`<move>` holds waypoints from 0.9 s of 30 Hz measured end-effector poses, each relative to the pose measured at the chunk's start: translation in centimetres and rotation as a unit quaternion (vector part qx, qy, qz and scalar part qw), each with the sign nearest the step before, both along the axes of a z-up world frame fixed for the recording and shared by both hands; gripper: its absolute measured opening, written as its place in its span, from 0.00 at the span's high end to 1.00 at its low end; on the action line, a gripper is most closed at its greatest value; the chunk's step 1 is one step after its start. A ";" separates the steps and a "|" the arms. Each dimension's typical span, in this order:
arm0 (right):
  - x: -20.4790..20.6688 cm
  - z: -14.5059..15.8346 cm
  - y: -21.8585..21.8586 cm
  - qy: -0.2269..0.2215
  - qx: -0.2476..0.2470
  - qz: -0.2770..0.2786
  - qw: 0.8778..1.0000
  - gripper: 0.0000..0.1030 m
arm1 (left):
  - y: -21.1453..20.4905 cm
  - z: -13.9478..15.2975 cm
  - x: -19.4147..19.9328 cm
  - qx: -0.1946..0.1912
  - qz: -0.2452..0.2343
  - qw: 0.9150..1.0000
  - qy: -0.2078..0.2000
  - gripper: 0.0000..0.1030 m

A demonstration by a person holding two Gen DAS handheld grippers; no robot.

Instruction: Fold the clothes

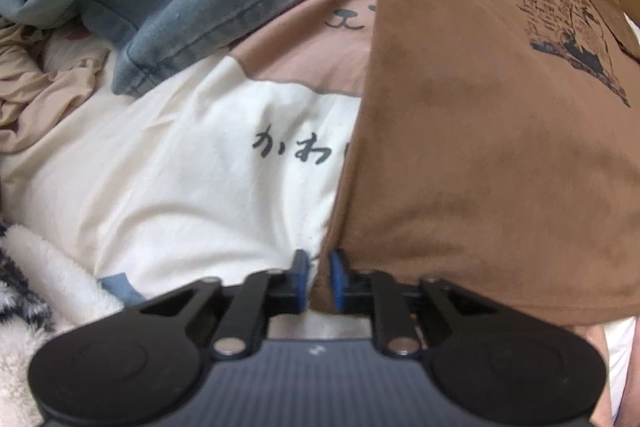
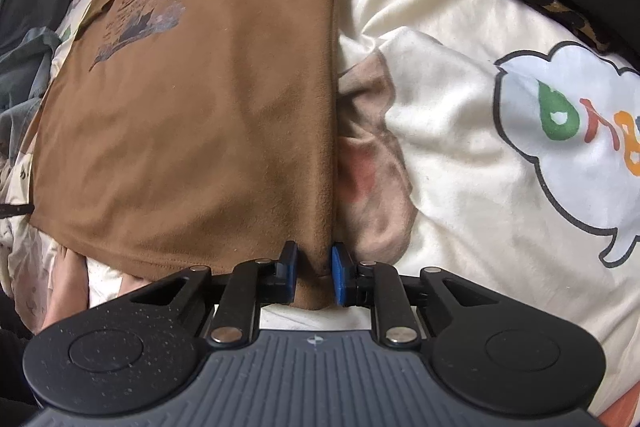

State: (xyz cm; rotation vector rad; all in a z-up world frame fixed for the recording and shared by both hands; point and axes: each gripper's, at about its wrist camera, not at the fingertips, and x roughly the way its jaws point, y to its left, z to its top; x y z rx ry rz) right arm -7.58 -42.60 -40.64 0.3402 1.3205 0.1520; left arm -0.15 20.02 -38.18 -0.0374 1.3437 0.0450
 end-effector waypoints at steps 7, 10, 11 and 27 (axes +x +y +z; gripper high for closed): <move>0.4 -0.8 -0.7 0.003 0.008 -0.009 1.000 0.78 | -0.4 1.8 -0.4 0.007 -0.020 1.000 -0.004 0.97; 0.5 -1.0 -0.7 0.005 0.014 -0.014 1.000 0.78 | -0.3 2.6 -0.6 0.012 -0.022 1.000 -0.009 0.98; 0.6 -1.0 -0.6 0.007 0.014 -0.012 1.000 0.79 | -0.3 2.8 -0.6 0.013 -0.023 1.000 -0.010 0.98; 0.9 -1.5 -1.6 0.019 0.044 -0.022 0.999 0.79 | -0.1 0.8 -0.2 0.014 -0.012 1.000 0.006 0.94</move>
